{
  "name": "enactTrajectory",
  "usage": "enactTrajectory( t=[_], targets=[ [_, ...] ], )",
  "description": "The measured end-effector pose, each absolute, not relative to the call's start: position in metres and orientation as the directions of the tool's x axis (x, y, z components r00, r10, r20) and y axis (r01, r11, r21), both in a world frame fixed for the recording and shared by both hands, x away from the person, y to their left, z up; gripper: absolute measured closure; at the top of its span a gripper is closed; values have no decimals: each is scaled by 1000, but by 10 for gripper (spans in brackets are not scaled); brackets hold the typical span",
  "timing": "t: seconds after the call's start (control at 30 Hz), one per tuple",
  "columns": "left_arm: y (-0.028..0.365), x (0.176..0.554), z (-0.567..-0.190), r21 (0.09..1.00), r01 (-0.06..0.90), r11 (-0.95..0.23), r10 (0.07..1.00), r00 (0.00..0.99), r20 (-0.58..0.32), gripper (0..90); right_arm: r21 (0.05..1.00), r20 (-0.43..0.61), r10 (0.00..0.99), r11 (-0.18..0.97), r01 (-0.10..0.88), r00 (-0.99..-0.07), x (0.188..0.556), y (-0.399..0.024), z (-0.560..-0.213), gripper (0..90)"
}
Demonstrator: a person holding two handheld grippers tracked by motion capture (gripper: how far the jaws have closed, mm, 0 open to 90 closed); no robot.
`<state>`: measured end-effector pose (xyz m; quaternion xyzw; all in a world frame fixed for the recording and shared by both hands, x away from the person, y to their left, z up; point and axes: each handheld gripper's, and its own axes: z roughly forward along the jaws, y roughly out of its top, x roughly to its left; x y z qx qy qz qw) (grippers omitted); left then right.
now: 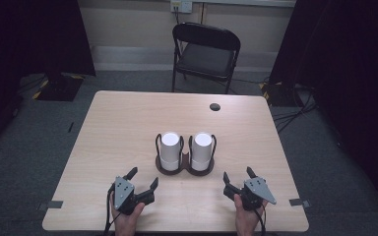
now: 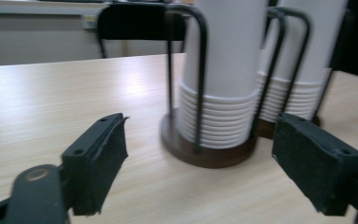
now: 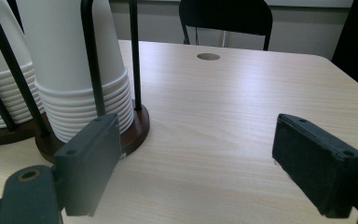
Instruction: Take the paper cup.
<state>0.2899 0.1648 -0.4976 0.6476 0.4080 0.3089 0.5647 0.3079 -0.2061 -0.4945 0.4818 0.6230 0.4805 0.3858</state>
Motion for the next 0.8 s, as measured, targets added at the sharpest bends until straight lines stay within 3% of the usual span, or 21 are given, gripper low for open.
enactTrajectory(
  t=[0.3,0.7,0.8],
  targets=[
    [165,308,-490,964,265,-33,847,520,-114,212,966,-22,966,86,242,-258,309,-205,-494,150],
    [147,307,-469,970,227,-89,780,621,-73,237,968,-8,968,70,240,-251,308,-206,-494,151],
    [141,307,-464,973,218,-82,765,639,-78,198,968,-8,966,72,241,-258,309,-206,-494,151]
  ],
)
